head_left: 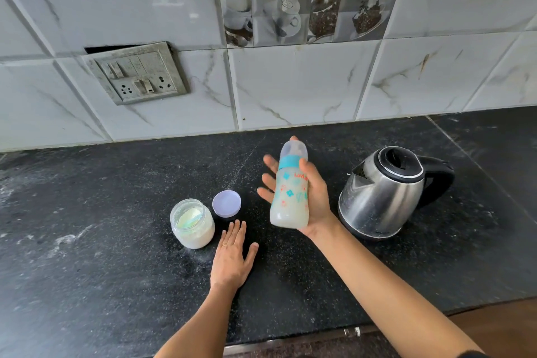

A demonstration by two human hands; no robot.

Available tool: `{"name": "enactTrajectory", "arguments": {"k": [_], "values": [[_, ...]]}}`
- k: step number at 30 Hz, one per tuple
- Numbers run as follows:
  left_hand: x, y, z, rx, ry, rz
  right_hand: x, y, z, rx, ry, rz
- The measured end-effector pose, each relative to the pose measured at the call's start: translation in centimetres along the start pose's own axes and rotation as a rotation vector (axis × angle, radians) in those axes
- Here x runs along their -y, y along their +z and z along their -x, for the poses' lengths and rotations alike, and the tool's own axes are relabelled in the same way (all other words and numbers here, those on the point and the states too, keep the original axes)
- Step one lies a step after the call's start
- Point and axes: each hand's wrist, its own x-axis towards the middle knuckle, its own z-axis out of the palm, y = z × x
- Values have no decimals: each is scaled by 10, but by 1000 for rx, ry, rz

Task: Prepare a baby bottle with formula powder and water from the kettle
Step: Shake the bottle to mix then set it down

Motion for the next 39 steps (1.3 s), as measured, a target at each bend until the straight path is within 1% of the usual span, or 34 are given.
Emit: {"name": "enactTrajectory", "arguments": {"k": [2,5,7,11,15,16,19,20,22,24,27,28,30,32,33,36,37,39], "values": [[-1,0,-1,-2,-5,9,4,0,-6,-3,-25,-33],[-1,-1,0,0,-3,4,-2,-5,-2,69,68,35],[0,0,0,-5,-1,10,-2,-5,0,78,80,79],[1,3,0,-12,0,33,8,-5,-6,-25,32,26],[1,2,0,0,-9,24,4,-5,-2,34,77,47],[1,1,0,2,-10,20,5,-5,-5,28,57,23],[0,1,0,10,-12,13,14,-3,-11,-63,-18,-116],[-1,1,1,7,-9,18,13,-5,-11,-64,-4,-116],[0,2,0,2,-8,25,7,-8,-4,-36,63,-35],[2,3,-1,-2,-9,25,5,-9,-2,-29,92,32],[1,3,-1,-5,-3,26,14,-11,-11,-135,18,-34],[0,3,0,-4,-4,24,15,-11,-11,-151,23,-45],[0,3,1,0,-12,19,8,-13,-8,-100,87,-4],[1,2,0,2,-13,22,2,-12,-4,-58,99,56],[2,2,-1,0,-10,22,4,-11,-6,-56,87,49],[1,3,-1,2,-7,20,16,-9,-16,-143,16,-62],[1,3,0,4,-10,20,16,-7,-15,-140,22,-70],[2,3,-1,5,-8,16,7,-10,-10,-79,68,-5]]}}
